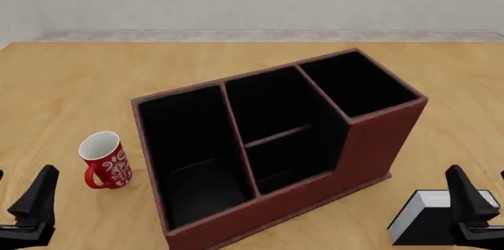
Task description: Pick up the book and place it in the right compartment of the caddy.
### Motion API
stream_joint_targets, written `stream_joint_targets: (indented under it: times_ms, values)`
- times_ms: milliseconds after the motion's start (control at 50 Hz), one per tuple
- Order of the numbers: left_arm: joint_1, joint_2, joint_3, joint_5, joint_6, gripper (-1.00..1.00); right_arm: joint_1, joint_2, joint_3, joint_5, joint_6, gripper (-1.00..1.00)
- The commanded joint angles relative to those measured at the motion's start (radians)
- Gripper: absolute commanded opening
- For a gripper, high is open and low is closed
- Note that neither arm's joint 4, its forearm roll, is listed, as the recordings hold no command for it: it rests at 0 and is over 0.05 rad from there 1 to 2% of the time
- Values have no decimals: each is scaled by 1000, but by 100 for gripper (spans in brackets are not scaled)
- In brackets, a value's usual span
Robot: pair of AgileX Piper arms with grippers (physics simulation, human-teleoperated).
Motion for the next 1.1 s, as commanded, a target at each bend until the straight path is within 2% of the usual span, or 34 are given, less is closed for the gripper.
stream_joint_targets:
  times_ms: [20,160,300,400,500,540,640,760,780,840,860,920,940,960,1080,1100]
  values:
    - [0,4,-32,24,16,100,6,4,-25,1,11,100]
    - [-5,0,-57,58,40,100,11,3,-63,38,-21,100]
    - [4,0,-79,83,51,100,30,0,-148,142,-87,100]
    - [16,-1,-78,88,61,100,59,-1,-228,256,-180,100]
    - [28,-1,-80,87,68,100,70,-1,-309,365,-241,100]
    - [30,-1,-82,88,68,100,68,-1,-322,387,-250,100]
    - [34,-2,-84,88,74,100,55,-1,-399,490,-328,100]
    - [37,-2,-80,89,77,100,94,30,-453,607,-455,100]
    - [37,-2,-80,90,79,100,79,31,-464,619,-471,100]
    - [41,-2,-79,89,77,100,83,50,-478,650,-487,100]
    - [44,-2,-77,88,77,100,80,64,-501,688,-523,100]
    - [47,-2,-74,87,81,100,91,88,-542,732,-518,100]
    - [48,-2,-75,88,79,100,92,88,-538,754,-560,100]
    - [48,-2,-75,89,78,100,76,95,-550,766,-576,100]
    - [53,-2,-75,88,82,100,66,135,-592,834,-640,100]
    - [54,-2,-74,87,84,100,63,140,-586,858,-689,100]
